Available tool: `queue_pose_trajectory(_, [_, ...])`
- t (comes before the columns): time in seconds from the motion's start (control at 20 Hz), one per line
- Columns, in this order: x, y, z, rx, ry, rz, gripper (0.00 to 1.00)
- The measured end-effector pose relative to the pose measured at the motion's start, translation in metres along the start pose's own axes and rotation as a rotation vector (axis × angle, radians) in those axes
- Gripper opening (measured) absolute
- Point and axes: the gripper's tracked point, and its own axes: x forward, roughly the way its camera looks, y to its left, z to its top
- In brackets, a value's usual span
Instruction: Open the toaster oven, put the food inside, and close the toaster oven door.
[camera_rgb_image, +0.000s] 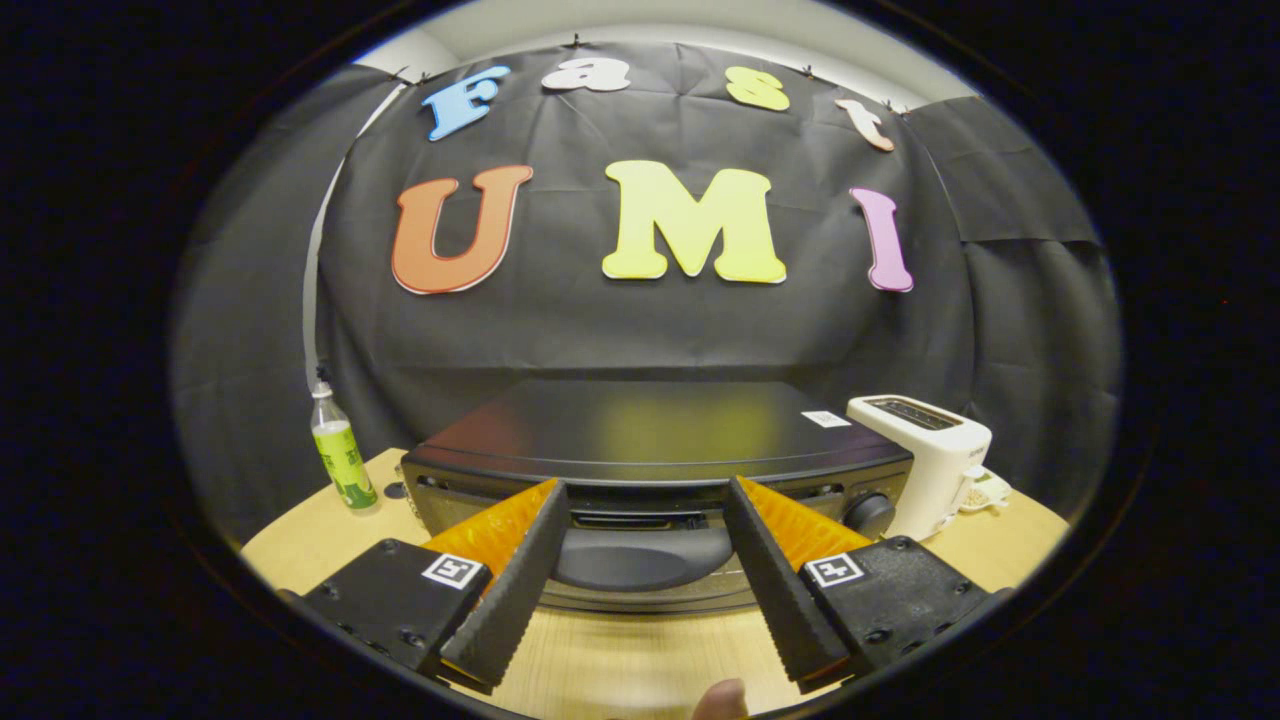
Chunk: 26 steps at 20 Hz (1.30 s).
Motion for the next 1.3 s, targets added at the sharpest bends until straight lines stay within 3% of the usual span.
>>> queue_pose_trajectory(0.7, [-0.066, -0.002, -0.050, -0.048, 0.167, 0.032, 1.00])
queue_pose_trajectory(1.3, [-0.101, -0.003, -0.130, 0.012, 0.480, 0.091, 1.00])
